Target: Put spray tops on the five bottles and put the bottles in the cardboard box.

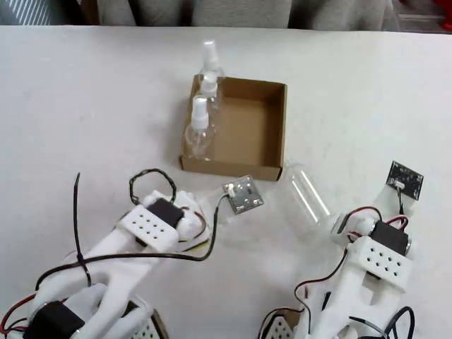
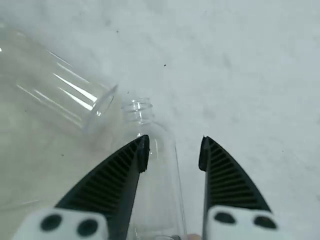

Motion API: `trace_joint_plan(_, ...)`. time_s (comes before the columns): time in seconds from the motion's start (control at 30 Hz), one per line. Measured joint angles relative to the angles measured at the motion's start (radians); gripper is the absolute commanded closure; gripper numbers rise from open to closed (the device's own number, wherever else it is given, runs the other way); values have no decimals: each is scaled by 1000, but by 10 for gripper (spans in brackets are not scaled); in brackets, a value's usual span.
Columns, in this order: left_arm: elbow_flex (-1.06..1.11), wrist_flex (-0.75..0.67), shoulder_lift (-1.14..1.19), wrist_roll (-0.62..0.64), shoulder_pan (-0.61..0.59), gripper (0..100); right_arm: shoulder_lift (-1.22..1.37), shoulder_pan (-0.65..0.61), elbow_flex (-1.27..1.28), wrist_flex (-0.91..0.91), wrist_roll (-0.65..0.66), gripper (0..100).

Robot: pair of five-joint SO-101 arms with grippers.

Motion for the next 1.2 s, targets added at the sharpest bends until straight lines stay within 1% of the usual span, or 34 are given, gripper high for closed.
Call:
trace_joint_plan(0.13,0,-3,0,0,0,980,0,-6,-41,64,2,853)
trace_joint_plan(0.27,17,-34,0,0,0,980,0,-74,-54,163,6,853)
trace_joint_plan(0.37,17,-40,0,0,0,980,0,-106,-55,192,8,853)
trace_joint_plan(0.47,17,-40,0,0,0,980,0,-104,-52,187,18,853)
trace_joint_plan(0.6,17,-41,0,0,0,980,-2,-58,-2,114,141,853)
trace_joint_plan(0.67,17,-41,0,0,0,980,-11,-29,25,86,178,850)
trace_joint_plan(0.87,17,-41,0,0,0,980,-9,29,44,75,247,751)
trace_joint_plan(1.03,18,-41,0,0,0,980,0,34,72,75,302,768)
trace_joint_plan(1.2,18,-41,0,0,0,980,0,40,87,61,308,776)
